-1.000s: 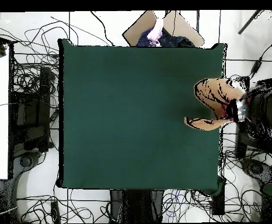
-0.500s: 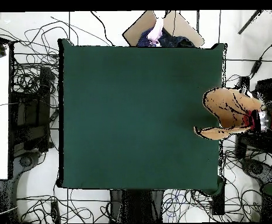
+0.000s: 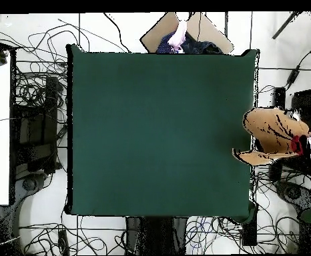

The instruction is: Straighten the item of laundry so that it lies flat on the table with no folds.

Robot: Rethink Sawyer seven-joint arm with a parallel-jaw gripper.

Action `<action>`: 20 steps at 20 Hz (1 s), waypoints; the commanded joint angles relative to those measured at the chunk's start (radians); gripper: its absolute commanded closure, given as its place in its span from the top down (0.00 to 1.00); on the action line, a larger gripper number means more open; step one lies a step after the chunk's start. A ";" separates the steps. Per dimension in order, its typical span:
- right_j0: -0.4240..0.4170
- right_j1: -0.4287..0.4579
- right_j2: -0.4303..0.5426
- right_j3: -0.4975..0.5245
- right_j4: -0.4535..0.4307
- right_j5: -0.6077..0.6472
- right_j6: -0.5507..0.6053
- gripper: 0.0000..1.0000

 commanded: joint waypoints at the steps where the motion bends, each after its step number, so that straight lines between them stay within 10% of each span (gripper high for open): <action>1: -0.004 0.047 0.066 0.052 -0.064 -0.051 -0.179 0.00; 20: -0.048 0.062 0.057 0.156 -0.067 -0.192 -0.118 0.00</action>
